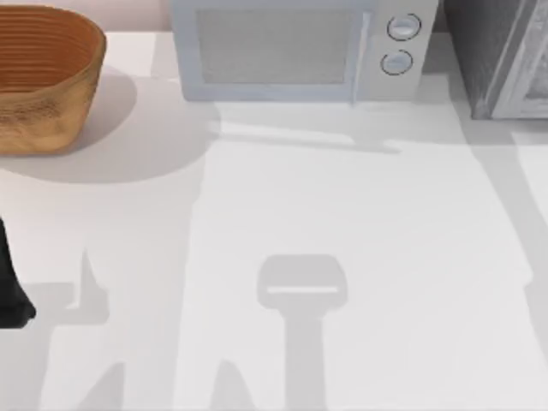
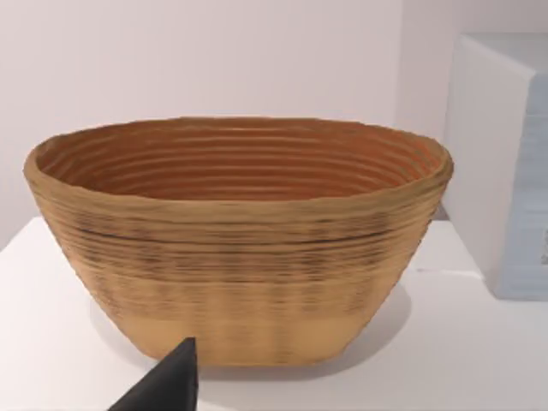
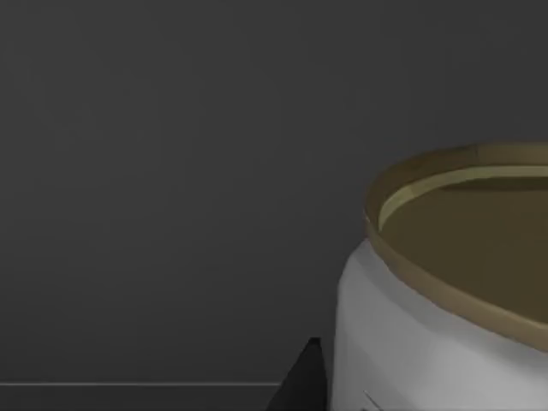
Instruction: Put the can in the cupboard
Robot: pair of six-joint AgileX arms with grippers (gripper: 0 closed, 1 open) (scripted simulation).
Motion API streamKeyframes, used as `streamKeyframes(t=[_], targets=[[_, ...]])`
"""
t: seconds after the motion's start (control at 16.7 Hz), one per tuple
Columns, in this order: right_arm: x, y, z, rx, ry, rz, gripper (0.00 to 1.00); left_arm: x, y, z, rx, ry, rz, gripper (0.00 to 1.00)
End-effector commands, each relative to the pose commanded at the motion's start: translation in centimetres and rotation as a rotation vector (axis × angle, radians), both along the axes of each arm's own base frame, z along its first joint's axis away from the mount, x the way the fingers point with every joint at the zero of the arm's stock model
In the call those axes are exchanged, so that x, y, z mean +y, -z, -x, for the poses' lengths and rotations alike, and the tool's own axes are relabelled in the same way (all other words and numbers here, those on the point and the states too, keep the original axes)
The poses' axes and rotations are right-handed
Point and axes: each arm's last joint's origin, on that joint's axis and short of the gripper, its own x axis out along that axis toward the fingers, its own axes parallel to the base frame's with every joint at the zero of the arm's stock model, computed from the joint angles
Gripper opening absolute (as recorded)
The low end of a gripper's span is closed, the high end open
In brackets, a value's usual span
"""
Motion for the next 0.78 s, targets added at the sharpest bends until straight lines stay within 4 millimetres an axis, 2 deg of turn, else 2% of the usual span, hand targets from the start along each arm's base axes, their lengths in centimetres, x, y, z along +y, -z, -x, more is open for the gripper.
streamKeyframes(t=[0.78], targets=[[-0.3,-0.1,-5.3,-0.015,0.001,0.002,0.00,0.0,0.0,0.0,0.000,0.000,0.000,1.00]])
